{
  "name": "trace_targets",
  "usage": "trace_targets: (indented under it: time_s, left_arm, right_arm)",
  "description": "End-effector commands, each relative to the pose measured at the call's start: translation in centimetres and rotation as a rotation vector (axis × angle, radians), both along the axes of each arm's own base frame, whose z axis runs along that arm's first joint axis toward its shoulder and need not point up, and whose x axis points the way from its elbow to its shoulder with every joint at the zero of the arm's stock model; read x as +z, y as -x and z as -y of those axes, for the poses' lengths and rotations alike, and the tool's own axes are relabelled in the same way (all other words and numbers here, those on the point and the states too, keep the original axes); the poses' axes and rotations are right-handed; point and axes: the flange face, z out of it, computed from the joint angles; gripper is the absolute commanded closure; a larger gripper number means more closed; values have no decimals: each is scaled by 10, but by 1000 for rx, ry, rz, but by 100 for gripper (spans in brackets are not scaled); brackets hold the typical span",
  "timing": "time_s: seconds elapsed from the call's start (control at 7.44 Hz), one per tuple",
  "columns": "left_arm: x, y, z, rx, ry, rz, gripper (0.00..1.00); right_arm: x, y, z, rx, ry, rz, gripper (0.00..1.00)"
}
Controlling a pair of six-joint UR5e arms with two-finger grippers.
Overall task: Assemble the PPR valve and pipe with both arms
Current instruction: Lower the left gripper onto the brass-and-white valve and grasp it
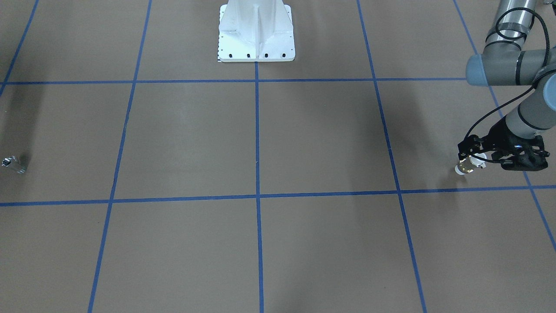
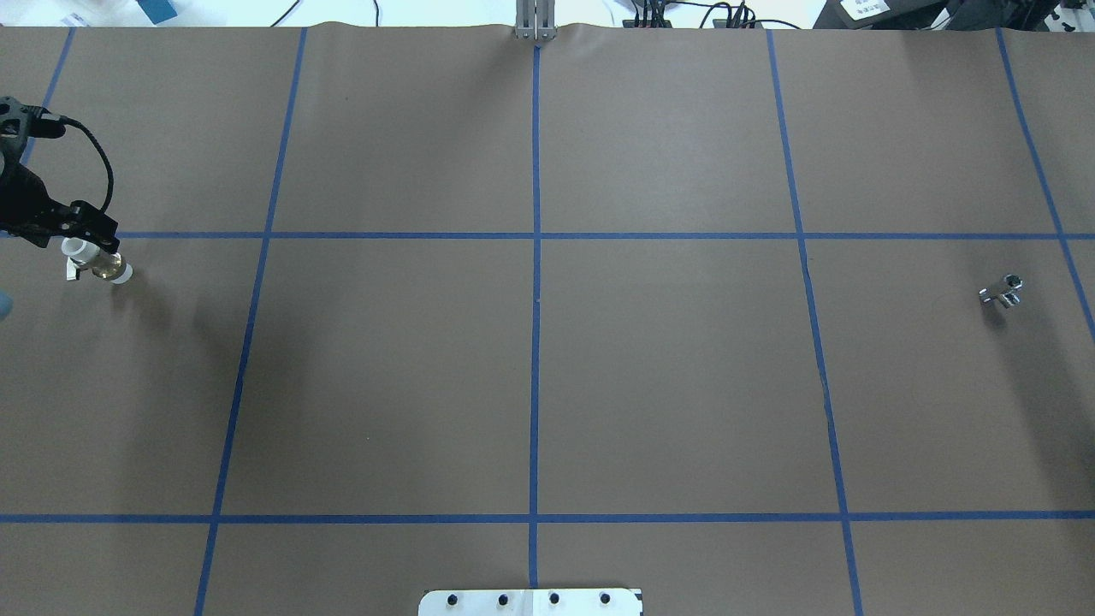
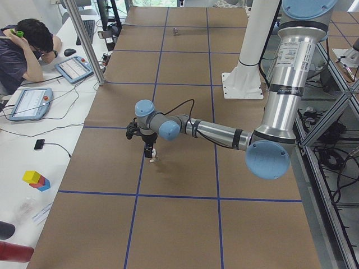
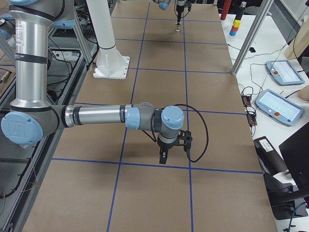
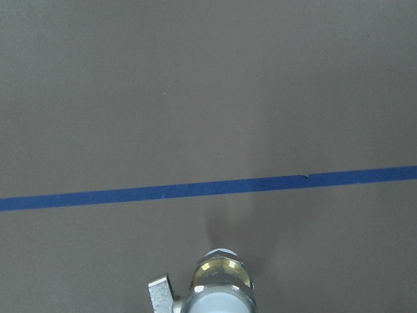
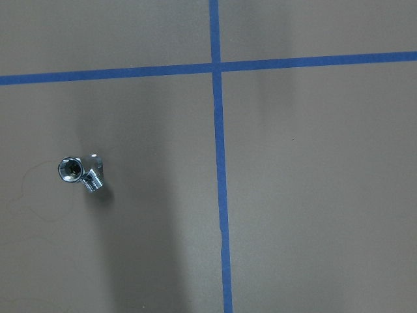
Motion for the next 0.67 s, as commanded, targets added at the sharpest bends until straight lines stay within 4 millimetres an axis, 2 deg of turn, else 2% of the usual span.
trace_targets:
  time_s: [0.0,0.27,0.4,0.54]
  left_arm:
    - [12,-5,1,7,-9,-5,8]
    - [16,-6,1,7,-9,-6,22]
    - [14,-6,1,5,-11,-8,26]
    - [13,-4,1,1,-10,-8,35]
  right_arm:
    - [1,0,0,0,3,0,0]
    - [1,0,0,-1,0,0,0]
    - [1,0,0,-1,2,0,1]
    - [2,0,0,-1,3,0,1]
